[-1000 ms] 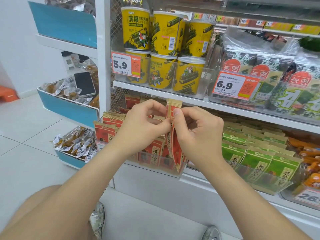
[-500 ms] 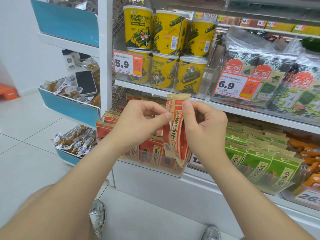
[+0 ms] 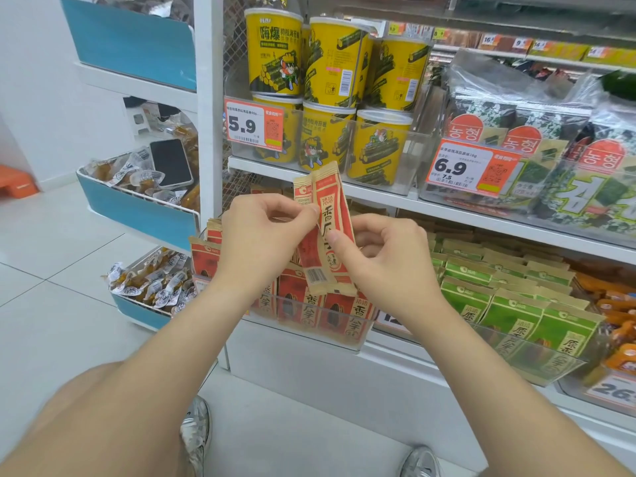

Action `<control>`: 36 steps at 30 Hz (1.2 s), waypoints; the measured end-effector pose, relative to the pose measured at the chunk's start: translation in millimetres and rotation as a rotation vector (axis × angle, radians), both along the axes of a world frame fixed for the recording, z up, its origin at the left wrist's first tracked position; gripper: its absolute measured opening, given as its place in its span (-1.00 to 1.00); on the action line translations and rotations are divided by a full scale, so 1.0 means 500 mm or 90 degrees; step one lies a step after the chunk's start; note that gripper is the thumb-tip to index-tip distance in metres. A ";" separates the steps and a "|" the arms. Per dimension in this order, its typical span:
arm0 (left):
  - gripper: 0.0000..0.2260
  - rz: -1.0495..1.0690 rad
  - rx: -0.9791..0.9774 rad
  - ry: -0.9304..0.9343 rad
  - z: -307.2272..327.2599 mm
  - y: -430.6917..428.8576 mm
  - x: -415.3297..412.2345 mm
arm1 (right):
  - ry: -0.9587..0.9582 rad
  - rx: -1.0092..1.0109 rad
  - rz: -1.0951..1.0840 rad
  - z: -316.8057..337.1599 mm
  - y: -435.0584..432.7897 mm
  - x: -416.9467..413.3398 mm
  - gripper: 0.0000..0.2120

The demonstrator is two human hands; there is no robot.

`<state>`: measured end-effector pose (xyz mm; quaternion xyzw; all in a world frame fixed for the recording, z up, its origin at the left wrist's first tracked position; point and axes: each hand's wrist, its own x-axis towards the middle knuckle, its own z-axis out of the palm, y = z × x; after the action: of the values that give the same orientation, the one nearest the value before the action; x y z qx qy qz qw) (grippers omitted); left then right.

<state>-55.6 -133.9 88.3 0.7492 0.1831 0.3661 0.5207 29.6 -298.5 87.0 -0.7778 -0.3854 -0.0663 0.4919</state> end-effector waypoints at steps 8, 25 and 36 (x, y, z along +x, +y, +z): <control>-0.80 -0.062 -0.027 0.142 0.011 0.005 -0.012 | -0.240 -0.062 -0.022 -0.020 0.000 0.002 -0.76; -0.91 -0.132 -0.043 0.068 0.009 0.007 -0.009 | -0.120 0.044 -0.067 -0.008 0.005 -0.009 -0.85; -0.85 -0.181 -0.247 0.008 0.012 0.014 -0.004 | 0.177 0.094 -0.055 0.015 0.001 -0.026 -0.07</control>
<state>-57.8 -126.9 94.3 0.6556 0.1459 0.2421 0.7002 16.7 -298.1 94.7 -0.7570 -0.2737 -0.0073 0.5933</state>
